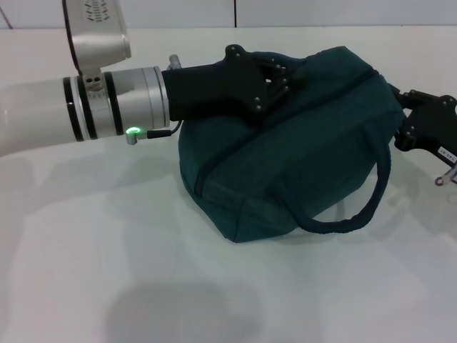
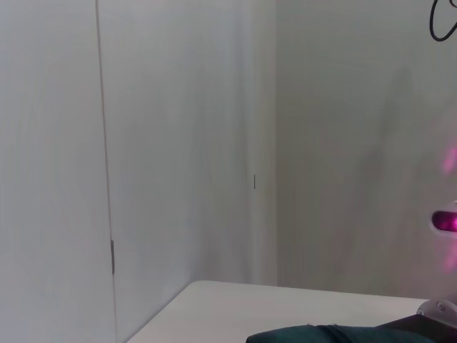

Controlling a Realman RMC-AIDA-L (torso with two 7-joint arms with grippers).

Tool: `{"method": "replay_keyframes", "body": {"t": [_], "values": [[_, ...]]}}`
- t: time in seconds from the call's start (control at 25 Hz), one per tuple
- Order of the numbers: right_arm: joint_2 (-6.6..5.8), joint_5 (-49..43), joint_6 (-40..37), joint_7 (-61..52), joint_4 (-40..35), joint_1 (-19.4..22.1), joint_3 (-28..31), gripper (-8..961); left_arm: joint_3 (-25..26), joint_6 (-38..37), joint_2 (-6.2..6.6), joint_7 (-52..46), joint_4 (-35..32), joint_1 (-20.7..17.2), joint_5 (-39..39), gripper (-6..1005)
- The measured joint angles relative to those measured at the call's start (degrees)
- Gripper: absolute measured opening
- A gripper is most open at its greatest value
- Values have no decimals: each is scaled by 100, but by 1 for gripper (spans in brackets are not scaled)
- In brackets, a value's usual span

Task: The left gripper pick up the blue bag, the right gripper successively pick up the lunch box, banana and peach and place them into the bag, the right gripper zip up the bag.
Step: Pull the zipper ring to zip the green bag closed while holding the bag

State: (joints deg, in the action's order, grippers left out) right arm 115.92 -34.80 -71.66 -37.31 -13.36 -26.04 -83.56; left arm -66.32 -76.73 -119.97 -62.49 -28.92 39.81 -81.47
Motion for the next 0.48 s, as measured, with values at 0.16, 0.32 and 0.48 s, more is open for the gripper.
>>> {"method": "replay_keyframes", "body": {"t": [0.16, 0.32, 0.48], "values": [[-3, 0, 157, 3, -9, -15, 4, 141, 6, 0, 0, 1, -2, 0, 0, 113], [-8, 11, 378, 10, -16, -22, 38, 65, -9, 0, -1, 49, -7, -1, 96, 115], [-13, 60, 696, 3, -6, -24, 129, 21, -15, 0, 6, 91, -4, -14, 227, 117]]}}
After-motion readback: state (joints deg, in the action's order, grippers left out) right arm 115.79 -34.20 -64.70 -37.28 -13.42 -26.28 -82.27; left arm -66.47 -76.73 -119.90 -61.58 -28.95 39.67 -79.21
